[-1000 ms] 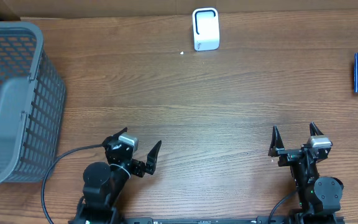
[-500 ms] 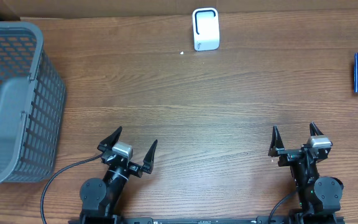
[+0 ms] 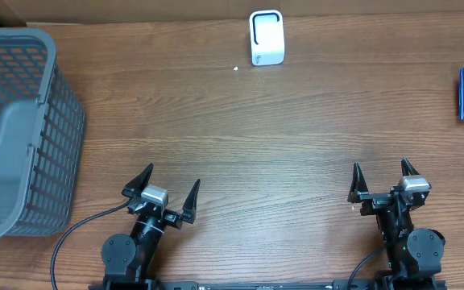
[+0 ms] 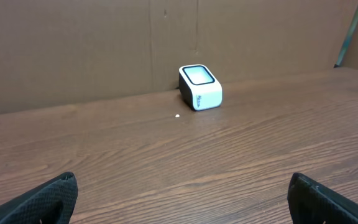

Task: Scan the item barcode

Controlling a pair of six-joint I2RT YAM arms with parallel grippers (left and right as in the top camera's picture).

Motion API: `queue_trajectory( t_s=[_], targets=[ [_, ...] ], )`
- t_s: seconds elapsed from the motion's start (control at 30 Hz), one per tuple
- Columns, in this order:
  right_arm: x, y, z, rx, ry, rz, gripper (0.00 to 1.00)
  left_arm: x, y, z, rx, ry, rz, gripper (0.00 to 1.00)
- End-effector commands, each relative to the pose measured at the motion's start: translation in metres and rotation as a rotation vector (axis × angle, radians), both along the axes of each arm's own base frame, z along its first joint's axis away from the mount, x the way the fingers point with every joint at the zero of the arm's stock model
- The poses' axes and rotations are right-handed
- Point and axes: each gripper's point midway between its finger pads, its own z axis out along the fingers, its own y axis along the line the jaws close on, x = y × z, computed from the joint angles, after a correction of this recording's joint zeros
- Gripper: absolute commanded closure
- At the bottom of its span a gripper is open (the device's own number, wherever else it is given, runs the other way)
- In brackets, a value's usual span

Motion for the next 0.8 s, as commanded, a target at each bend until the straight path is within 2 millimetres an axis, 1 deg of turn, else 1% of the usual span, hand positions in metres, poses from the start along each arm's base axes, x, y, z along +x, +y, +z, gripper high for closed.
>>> queue_trajectory(
  t_s=[0.0,0.2,0.33,0.77],
  targets=[
    [0.000,0.001,-0.001,-0.004,-0.008,0.002,0.00,0.001,0.004,-0.002,0.001,-0.002,0.021,0.00],
    [0.000,0.001,-0.001,-0.004,-0.008,0.002,0.00,0.001,0.004,-0.002,-0.003,-0.001,0.020,0.00],
    [0.000,0.001,-0.001,-0.004,-0.008,0.002,0.00,-0.001,0.000,-0.002,-0.007,0.000,-0.005,0.00],
    [0.000,0.001,-0.001,-0.004,-0.008,0.002,0.00,0.004,0.017,-0.004,0.000,0.004,0.089,0.00]
  ],
)
